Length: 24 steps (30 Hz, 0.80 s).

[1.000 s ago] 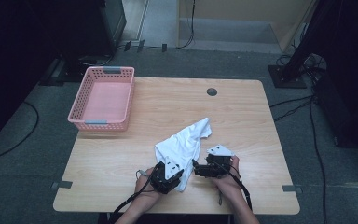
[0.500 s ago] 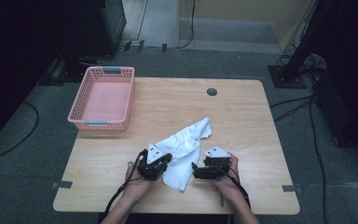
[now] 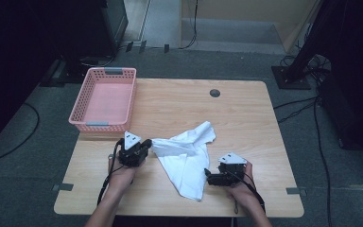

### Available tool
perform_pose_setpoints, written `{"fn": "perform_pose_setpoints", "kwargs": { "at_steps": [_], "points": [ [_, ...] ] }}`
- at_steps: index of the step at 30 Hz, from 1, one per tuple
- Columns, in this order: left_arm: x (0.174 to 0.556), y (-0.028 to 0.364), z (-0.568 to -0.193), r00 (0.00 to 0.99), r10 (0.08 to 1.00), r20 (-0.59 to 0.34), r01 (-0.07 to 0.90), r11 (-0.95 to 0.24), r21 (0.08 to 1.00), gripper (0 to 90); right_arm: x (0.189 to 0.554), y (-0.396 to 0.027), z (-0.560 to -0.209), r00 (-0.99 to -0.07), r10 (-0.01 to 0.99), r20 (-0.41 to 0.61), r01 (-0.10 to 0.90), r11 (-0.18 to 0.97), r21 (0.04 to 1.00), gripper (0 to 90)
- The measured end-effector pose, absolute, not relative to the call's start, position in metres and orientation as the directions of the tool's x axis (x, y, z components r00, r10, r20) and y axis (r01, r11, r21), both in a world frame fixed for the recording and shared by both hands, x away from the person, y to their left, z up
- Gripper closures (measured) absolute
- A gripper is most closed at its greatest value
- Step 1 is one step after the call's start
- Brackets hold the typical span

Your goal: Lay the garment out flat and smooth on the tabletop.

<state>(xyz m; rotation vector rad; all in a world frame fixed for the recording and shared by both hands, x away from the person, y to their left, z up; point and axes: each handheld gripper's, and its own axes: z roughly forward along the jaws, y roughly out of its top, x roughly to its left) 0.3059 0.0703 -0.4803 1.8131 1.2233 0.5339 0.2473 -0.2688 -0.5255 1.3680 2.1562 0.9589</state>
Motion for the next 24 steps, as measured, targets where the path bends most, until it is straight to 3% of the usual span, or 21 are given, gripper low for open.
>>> {"fn": "perform_pose_setpoints", "kwargs": {
  "at_steps": [6, 10, 14, 17, 24],
  "points": [
    [0.314, 0.087, -0.485, 0.368, 0.921, -0.132, 0.562, -0.107, 0.82, 84.5, 0.241, -0.28, -0.525, -0.43, 0.903, 0.023, 0.621, 0.277, 0.733, 6.4],
    [0.305, 0.079, -0.482, 0.392, 0.916, -0.088, 0.526, -0.145, 0.838, 61.8, 0.242, -0.283, -0.522, -0.414, 0.909, 0.056, 0.64, 0.247, 0.727, 8.4],
    [0.289, 0.048, -0.481, 0.502, 0.864, -0.048, 0.478, -0.231, 0.847, 52.1, 0.246, -0.279, -0.513, -0.39, 0.917, 0.081, 0.628, 0.201, 0.752, 9.0],
    [0.282, 0.02, -0.487, 0.577, 0.816, -0.024, 0.461, -0.302, 0.835, 49.3, 0.252, -0.269, -0.509, -0.393, 0.918, 0.056, 0.615, 0.217, 0.758, 9.1],
    [0.281, -0.02, -0.503, 0.616, 0.785, 0.07, 0.44, -0.417, 0.796, 47.5, 0.268, -0.253, -0.516, -0.386, 0.922, 0.015, 0.636, 0.254, 0.728, 9.1]
  ]
}}
